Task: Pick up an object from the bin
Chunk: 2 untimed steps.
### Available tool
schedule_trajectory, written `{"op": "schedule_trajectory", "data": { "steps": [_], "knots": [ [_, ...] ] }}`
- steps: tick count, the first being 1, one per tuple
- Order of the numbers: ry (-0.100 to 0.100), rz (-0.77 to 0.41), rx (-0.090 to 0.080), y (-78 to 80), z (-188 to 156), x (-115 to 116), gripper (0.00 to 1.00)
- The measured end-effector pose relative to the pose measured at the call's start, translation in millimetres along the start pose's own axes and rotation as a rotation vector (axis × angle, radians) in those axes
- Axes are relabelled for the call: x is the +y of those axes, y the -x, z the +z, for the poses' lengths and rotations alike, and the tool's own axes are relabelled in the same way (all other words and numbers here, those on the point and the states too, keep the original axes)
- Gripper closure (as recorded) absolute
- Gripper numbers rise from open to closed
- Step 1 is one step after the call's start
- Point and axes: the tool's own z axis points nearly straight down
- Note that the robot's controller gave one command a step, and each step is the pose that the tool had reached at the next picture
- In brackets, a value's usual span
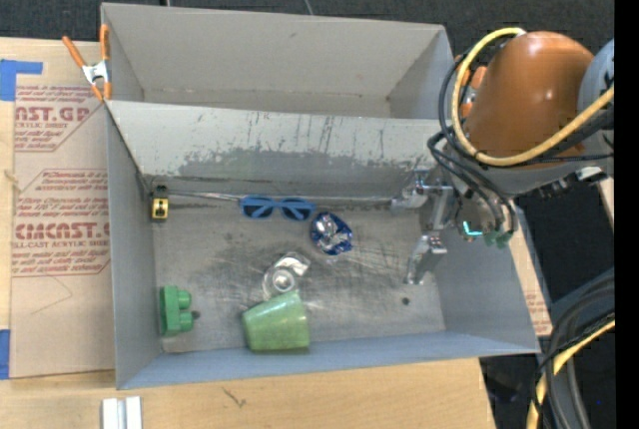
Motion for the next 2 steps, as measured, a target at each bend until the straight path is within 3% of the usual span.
{"op": "schedule_trajectory", "data": {
  "steps": [1, 2],
  "knots": [
    [0.001, -0.265, -0.002, 22.8, 115, 56, 0.0],
    [0.001, -0.079, -0.01, 66.8, 151, 131, 0.0]
  ]
}}
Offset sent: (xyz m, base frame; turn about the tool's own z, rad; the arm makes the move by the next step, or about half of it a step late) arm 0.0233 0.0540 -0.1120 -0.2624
